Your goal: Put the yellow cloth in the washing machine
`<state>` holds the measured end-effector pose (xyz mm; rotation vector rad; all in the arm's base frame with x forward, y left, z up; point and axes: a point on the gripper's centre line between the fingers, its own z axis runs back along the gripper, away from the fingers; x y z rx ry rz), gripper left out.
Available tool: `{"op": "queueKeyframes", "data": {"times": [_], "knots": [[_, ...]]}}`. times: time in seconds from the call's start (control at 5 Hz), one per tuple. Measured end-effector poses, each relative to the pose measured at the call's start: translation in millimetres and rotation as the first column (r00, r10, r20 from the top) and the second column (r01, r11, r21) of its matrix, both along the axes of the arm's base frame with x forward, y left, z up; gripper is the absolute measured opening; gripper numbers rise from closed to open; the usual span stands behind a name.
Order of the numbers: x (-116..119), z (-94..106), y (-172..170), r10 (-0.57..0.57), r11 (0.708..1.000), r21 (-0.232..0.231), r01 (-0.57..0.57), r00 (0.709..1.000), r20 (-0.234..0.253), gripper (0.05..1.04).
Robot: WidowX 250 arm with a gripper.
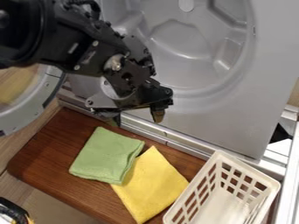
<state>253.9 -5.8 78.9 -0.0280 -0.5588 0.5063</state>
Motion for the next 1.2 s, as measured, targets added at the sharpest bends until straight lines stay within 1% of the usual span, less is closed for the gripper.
{"op": "queueKeyframes", "data": {"times": [0.2, 0.4, 0.6, 0.8, 1.0, 1.2], "knots": [[-2.5, -6.4, 0.7, 0.006, 1.000, 0.000, -0.006, 1.000, -0.020, 0.999], [-0.6, -27.6, -0.5, 0.020, 1.000, -0.011, -0.020, 0.999, -0.033, 0.999], [1.8, -54.0, -4.5, 0.024, 1.000, -0.015, -0.024, 0.998, -0.050, 0.999], [2.6, -78.3, -11.1, -0.020, 1.000, -0.020, 0.018, 0.994, -0.107, 0.999], [6.7, -93.0, -17.2, -0.044, 0.998, -0.044, 0.038, 0.990, -0.137, 0.999], [11.2, -109.3, -20.0, -0.057, 0.996, -0.084, 0.043, 0.983, -0.172, 0.999]]}}
